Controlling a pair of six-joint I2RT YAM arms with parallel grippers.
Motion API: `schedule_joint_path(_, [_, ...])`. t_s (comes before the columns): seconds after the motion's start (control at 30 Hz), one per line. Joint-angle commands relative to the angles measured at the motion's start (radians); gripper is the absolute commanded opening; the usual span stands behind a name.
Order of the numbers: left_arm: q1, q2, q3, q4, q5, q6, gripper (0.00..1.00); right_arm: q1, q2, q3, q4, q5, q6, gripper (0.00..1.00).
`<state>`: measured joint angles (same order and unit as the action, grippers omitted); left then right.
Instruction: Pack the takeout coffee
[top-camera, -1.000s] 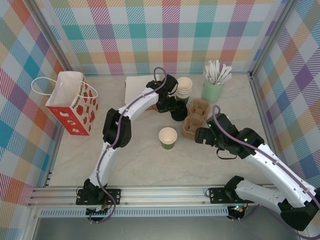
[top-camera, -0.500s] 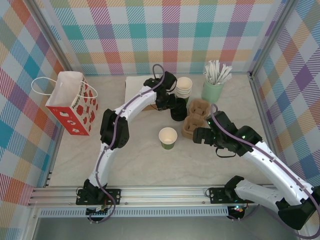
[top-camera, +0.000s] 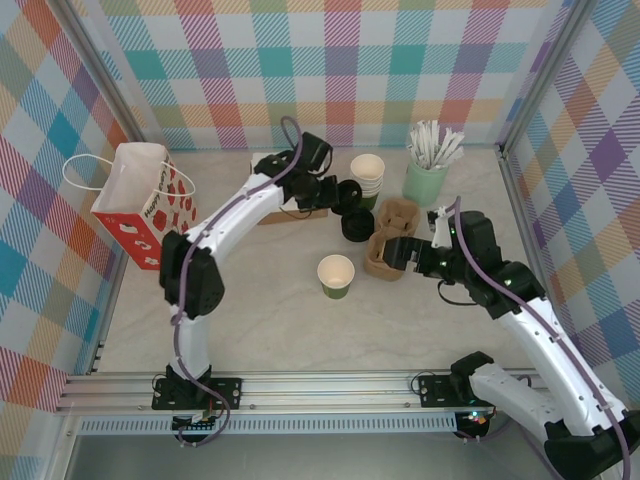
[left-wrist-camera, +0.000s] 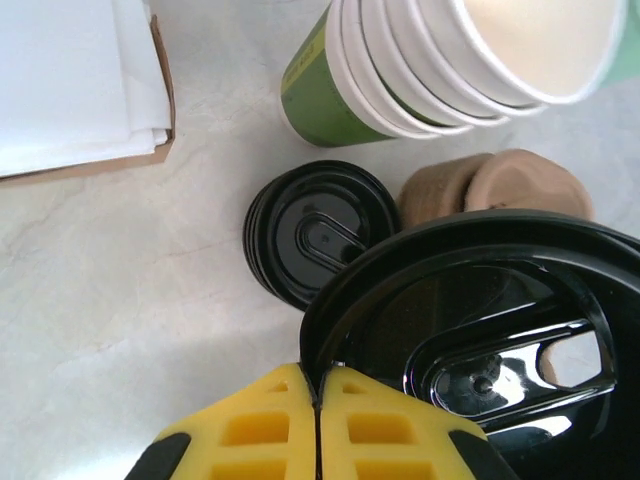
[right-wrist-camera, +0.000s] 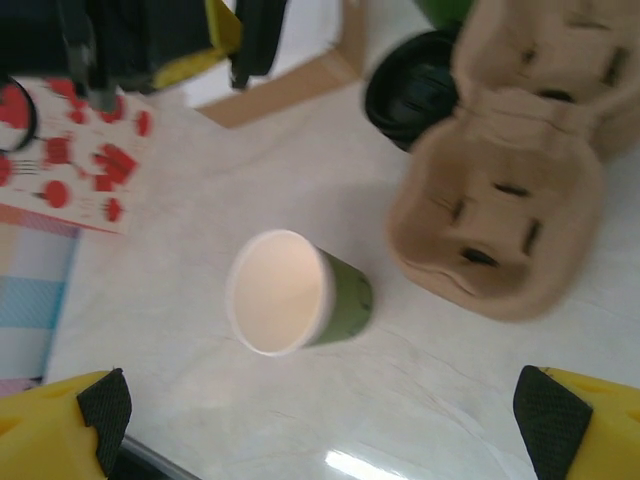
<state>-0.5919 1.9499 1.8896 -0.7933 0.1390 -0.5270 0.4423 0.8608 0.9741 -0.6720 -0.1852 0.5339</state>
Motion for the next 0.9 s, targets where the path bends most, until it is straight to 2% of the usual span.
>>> schedule_joint_path(0.0, [0.006, -0.150, -0.119, 0.131, 0.041, -0.002, 0.07, -0.004, 0.028, -0.007, 0.230, -0.182, -0.010, 1.00])
schedule_joint_path(0.17, [0.005, -0.294, -0.296, 0.202, 0.088, -0.052, 0.07, -0.004, 0.134, 0.024, 0.359, -0.265, 0.032, 1.00])
schedule_joint_path(0.33, [-0.003, -0.392, -0.392, 0.236, 0.099, -0.085, 0.06, -0.005, 0.245, 0.078, 0.419, -0.307, 0.057, 0.98])
schedule_joint_path(0.5, [-0.006, -0.432, -0.429, 0.242, 0.095, -0.091, 0.06, -0.003, 0.324, 0.119, 0.488, -0.383, 0.103, 0.96])
schedule_joint_path(0.77, [-0.011, -0.439, -0.439, 0.263, 0.106, -0.088, 0.06, 0.008, 0.423, 0.184, 0.493, -0.408, 0.118, 0.94])
schedule_joint_path(0.87, [-0.013, -0.432, -0.440, 0.266, 0.110, -0.088, 0.06, 0.011, 0.466, 0.212, 0.478, -0.412, 0.119, 0.90])
